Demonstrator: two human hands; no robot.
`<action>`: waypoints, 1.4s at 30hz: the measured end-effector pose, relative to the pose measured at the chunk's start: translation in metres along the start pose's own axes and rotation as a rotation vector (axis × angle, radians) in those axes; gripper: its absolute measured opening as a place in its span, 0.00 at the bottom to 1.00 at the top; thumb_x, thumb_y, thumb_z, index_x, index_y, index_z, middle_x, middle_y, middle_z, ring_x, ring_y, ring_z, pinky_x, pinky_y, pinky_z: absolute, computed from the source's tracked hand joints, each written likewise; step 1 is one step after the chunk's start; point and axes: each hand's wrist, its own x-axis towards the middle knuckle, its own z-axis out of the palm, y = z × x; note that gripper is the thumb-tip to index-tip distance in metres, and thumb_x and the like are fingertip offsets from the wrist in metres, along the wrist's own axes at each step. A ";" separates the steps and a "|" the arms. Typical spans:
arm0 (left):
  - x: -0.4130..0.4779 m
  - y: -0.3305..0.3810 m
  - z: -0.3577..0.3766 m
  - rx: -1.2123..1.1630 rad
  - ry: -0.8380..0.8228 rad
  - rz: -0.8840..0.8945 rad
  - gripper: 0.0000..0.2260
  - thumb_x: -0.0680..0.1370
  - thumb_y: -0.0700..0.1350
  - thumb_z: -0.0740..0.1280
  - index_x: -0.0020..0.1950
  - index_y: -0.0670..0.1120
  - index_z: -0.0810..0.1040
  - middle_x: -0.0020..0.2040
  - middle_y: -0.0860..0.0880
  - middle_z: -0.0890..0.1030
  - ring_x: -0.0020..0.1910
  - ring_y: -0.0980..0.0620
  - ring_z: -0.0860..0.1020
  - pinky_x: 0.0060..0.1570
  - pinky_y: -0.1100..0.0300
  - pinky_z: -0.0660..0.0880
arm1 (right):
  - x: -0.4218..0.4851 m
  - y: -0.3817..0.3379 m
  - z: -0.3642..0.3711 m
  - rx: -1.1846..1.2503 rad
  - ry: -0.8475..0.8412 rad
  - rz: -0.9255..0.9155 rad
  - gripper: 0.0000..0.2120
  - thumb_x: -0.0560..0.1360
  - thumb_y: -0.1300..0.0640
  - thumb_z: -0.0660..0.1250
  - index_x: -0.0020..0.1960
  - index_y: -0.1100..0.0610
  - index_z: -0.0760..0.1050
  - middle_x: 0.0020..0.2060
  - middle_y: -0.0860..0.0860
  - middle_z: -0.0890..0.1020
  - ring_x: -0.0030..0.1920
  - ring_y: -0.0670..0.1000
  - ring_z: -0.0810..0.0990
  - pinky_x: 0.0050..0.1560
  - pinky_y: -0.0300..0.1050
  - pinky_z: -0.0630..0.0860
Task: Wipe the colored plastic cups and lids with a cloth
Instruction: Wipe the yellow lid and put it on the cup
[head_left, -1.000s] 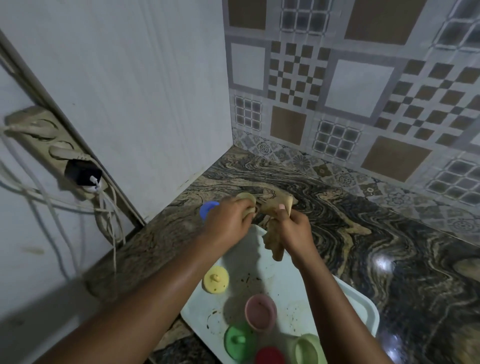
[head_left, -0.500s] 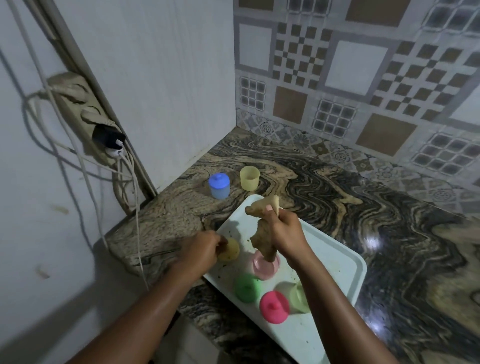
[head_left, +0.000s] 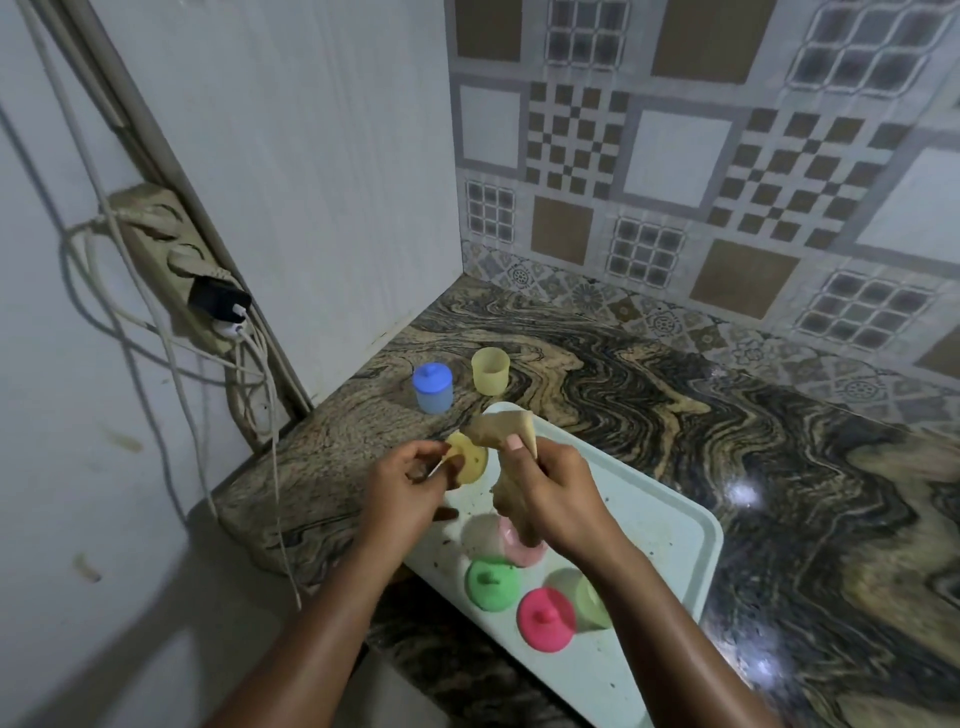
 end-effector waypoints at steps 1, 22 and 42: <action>-0.006 0.009 0.000 -0.082 -0.022 -0.018 0.04 0.75 0.38 0.75 0.48 0.44 0.83 0.42 0.47 0.86 0.40 0.52 0.86 0.30 0.58 0.81 | -0.005 -0.004 0.001 0.018 -0.015 -0.013 0.27 0.81 0.42 0.61 0.42 0.68 0.74 0.25 0.50 0.75 0.28 0.53 0.74 0.32 0.57 0.74; -0.042 0.052 -0.026 -0.651 -0.312 -0.334 0.12 0.80 0.28 0.59 0.53 0.38 0.81 0.42 0.41 0.87 0.37 0.50 0.86 0.34 0.59 0.83 | -0.036 0.011 0.000 -0.391 -0.049 -0.757 0.21 0.82 0.61 0.63 0.74 0.62 0.72 0.76 0.56 0.70 0.78 0.49 0.67 0.74 0.48 0.70; -0.066 0.062 -0.022 -0.510 -0.207 -0.126 0.16 0.78 0.43 0.67 0.66 0.49 0.79 0.56 0.44 0.86 0.55 0.45 0.85 0.46 0.44 0.83 | -0.056 -0.020 -0.001 -0.084 0.019 -0.503 0.14 0.84 0.59 0.59 0.50 0.47 0.81 0.37 0.46 0.85 0.44 0.43 0.85 0.49 0.39 0.78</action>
